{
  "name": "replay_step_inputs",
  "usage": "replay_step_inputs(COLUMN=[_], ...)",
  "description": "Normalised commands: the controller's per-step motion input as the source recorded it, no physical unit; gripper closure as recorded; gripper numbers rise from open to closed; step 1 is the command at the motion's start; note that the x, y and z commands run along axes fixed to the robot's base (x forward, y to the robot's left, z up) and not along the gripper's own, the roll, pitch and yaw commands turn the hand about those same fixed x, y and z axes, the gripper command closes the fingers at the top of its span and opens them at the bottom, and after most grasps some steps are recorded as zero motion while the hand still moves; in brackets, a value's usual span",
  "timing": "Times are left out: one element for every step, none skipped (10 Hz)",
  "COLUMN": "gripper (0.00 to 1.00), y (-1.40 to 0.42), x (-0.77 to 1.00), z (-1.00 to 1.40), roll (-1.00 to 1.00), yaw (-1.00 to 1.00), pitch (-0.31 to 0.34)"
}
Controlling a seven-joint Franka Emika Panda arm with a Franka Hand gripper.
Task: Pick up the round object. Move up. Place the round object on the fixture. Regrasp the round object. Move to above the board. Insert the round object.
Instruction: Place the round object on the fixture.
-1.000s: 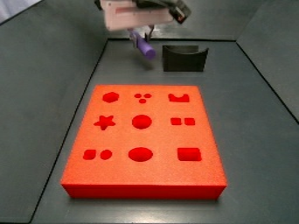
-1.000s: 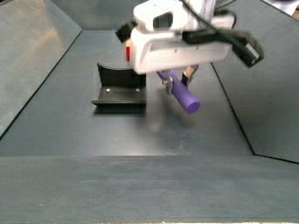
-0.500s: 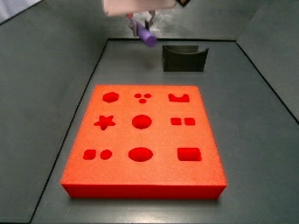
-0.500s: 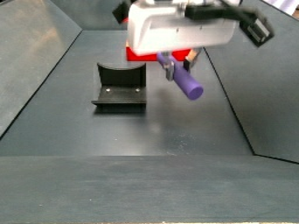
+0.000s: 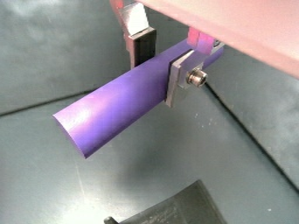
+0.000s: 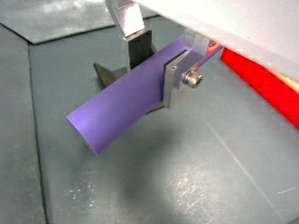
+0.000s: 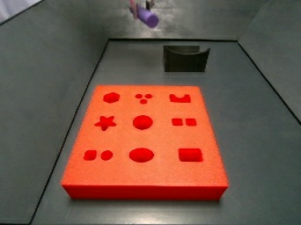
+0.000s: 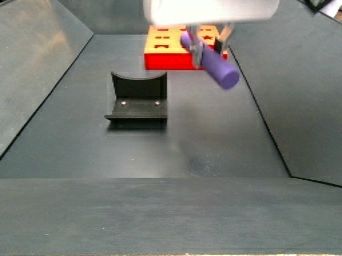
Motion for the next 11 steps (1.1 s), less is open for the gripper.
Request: replay_step_inputs(gripper=[1.00,1.00,1.00,1.00,1.00,1.00,1.00,1.00,1.00,1.00,1.00], y=[0.00,0.01,0.01,-0.62,-0.61,-0.53,-0.46,-0.40,-0.35,-0.31,-0.26], x=[-0.01,-0.01,0.00,1.00,1.00,1.00,1.00,1.00,1.00,1.00,1.00], z=[0.59,0.42,0.26,0.12,0.10,0.10,0.09,0.07,0.06,0.06,0.05], roll=[0.08,0.08,0.08,0.02,0.02,0.02,-0.01,-0.03,-0.04,-0.04,-0.04], yaw=[0.00,0.01,0.01,-1.00,-1.00,-1.00,-0.73,-0.41,-0.24,-0.15,-0.08], pitch=[0.056,0.067,0.079,0.320,0.336,0.413,0.373,0.293,0.238,0.207,0.177])
